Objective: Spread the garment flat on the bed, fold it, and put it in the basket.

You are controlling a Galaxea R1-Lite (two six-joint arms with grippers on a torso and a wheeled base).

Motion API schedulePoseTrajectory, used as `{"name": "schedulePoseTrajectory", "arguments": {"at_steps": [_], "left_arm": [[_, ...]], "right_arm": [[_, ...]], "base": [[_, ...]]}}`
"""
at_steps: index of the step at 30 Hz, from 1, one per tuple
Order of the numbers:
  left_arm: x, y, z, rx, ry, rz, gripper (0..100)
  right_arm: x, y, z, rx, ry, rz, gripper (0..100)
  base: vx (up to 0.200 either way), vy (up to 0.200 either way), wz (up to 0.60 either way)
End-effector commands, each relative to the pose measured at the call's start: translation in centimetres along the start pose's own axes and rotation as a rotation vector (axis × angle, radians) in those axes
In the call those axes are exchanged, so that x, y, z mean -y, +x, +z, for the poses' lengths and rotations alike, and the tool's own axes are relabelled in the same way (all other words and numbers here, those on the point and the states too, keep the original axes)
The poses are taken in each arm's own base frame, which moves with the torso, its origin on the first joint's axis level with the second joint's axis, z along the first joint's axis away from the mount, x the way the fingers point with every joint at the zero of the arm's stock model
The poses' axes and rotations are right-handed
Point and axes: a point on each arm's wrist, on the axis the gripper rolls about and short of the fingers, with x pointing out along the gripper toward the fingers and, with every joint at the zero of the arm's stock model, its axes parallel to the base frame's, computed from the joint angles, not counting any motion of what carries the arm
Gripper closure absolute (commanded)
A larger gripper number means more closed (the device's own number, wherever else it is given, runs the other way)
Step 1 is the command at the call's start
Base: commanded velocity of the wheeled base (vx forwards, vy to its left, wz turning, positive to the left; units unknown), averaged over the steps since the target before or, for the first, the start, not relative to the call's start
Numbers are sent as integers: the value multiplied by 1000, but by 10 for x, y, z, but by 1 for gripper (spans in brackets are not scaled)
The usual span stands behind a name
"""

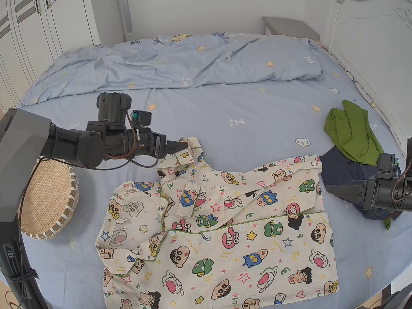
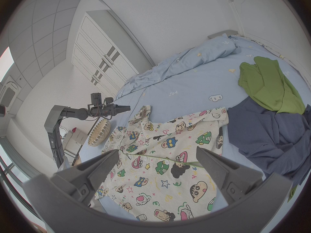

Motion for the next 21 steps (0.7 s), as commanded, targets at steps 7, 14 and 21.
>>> {"name": "schedulePoseTrajectory", "arguments": {"at_steps": [7, 14, 21], "left_arm": [[43, 7, 1, -19, 89, -84, 0], [45, 14, -10, -93, 122, -41, 0], [43, 29, -18, -127, 153, 40, 0]], "right_arm": [[0, -1, 0, 3, -2, 2, 0], [0, 0, -1, -2, -1, 3, 0], [-3, 1, -1, -5, -5, 13, 0]], "base": [[0, 0, 0], [0, 0, 0], [0, 0, 0]]}}
